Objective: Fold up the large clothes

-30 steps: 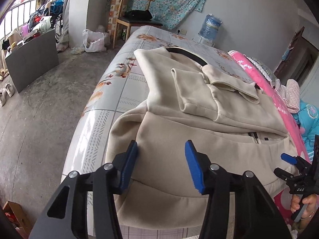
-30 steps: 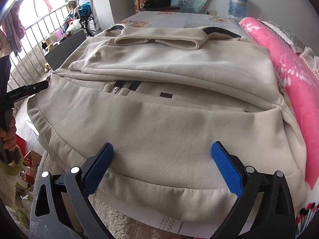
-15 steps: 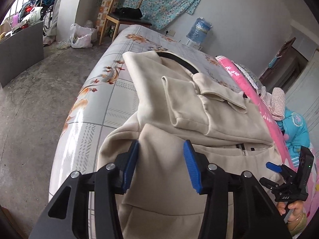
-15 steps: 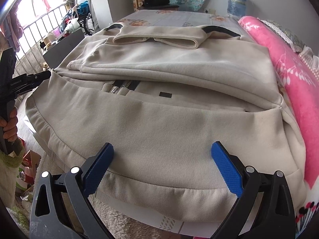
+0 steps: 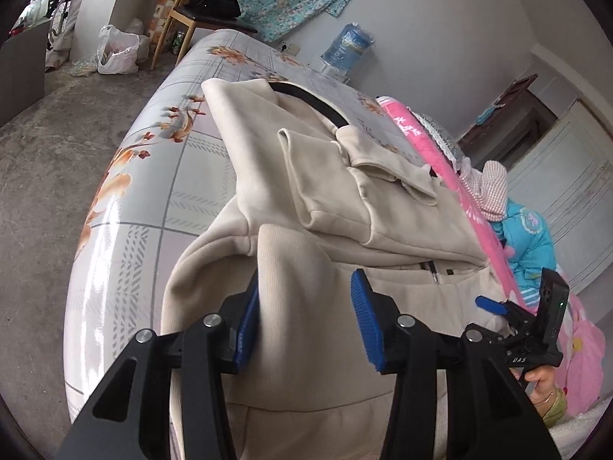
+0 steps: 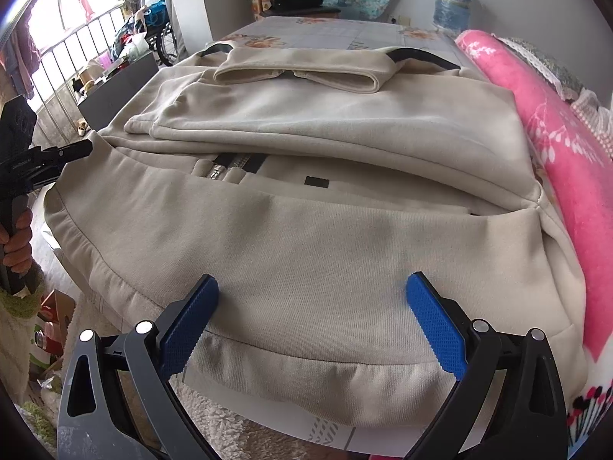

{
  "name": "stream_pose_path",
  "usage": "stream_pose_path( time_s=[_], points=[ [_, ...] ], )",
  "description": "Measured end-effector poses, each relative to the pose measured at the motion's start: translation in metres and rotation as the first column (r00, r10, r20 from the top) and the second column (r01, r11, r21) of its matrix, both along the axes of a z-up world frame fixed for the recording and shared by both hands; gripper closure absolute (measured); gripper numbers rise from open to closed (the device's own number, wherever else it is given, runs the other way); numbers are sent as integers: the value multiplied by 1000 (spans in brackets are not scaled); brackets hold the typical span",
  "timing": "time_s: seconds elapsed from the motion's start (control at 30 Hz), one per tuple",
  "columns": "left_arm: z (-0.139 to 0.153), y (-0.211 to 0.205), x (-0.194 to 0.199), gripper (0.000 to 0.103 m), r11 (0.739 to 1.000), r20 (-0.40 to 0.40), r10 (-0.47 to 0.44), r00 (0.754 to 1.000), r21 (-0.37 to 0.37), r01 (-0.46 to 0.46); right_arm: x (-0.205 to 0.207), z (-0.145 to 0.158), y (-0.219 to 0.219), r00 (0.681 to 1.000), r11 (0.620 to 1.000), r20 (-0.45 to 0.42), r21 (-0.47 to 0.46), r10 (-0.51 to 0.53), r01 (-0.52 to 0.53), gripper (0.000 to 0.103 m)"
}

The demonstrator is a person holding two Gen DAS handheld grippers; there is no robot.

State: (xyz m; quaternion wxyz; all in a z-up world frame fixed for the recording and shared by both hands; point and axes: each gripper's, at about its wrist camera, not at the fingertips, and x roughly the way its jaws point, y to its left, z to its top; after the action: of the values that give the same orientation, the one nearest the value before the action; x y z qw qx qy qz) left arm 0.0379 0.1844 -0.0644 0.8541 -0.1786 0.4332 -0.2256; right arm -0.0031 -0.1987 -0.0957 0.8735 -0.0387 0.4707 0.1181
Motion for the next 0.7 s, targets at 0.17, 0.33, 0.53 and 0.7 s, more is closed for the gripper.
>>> stream_pose_path(
  time_s=[0.17, 0.33, 0.53, 0.7],
  points=[
    [2, -23, -7, 59, 972, 31, -15, 999, 235, 8, 0, 1, 1, 1000, 1000, 1, -3, -5, 5, 8],
    [3, -55, -14, 66, 875, 89, -11, 996, 483, -33, 1, 1, 1, 1000, 1000, 4, 0, -7, 7, 8],
    [3, -72, -22, 73, 808, 122, 77, 990, 574, -134, -2, 7, -10, 1000, 998, 7, 55, -16, 16, 16],
    [2, -86, -27, 73, 740, 157, 117, 981, 645, -192, -15, 23, -52, 997, 989, 30, 129, -78, 73, 28]
  ],
)
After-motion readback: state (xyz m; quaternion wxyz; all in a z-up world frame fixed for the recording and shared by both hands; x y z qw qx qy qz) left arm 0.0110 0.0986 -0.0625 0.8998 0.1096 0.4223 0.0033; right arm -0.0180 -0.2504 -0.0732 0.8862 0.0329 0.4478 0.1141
